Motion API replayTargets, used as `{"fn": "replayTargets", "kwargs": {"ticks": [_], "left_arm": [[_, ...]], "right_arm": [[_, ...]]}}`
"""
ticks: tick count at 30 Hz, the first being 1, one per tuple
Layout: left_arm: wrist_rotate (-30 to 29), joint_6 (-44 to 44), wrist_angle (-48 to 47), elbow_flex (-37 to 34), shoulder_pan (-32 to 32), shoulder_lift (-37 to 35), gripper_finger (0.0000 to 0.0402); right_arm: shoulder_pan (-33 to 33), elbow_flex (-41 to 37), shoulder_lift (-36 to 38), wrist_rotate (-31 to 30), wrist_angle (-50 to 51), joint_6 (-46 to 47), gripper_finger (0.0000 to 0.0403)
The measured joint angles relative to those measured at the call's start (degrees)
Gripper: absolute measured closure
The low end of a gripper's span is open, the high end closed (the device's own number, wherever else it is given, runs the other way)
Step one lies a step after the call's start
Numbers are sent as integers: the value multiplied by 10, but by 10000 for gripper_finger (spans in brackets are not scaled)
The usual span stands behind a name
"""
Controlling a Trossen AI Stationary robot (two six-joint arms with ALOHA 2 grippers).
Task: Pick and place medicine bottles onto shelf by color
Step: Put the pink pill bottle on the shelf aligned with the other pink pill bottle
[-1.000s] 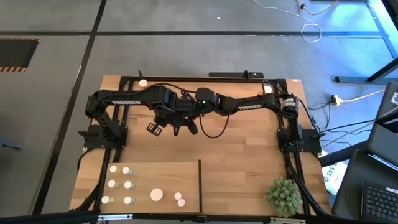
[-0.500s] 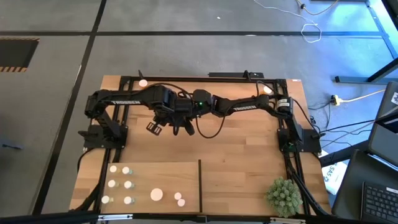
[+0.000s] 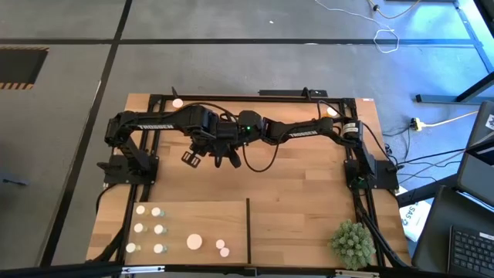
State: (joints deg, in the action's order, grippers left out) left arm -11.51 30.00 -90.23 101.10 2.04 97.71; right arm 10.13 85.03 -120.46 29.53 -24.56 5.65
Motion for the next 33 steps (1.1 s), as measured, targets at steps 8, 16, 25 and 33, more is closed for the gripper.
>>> {"fn": "replayTargets", "kwargs": {"ticks": [8,16,25,33], "left_arm": [[0,-3,4,0,0,0,311],[-33,-27,5,0,-2,2,294],[-26,-14,4,0,-1,1,261],[-30,-51,4,-1,-1,2,255]], "right_arm": [[0,0,0,-6,0,-3,287],[1,1,0,-6,-1,-4,292],[1,1,0,1,-7,-8,293],[0,2,1,3,-7,-15,293]]}}
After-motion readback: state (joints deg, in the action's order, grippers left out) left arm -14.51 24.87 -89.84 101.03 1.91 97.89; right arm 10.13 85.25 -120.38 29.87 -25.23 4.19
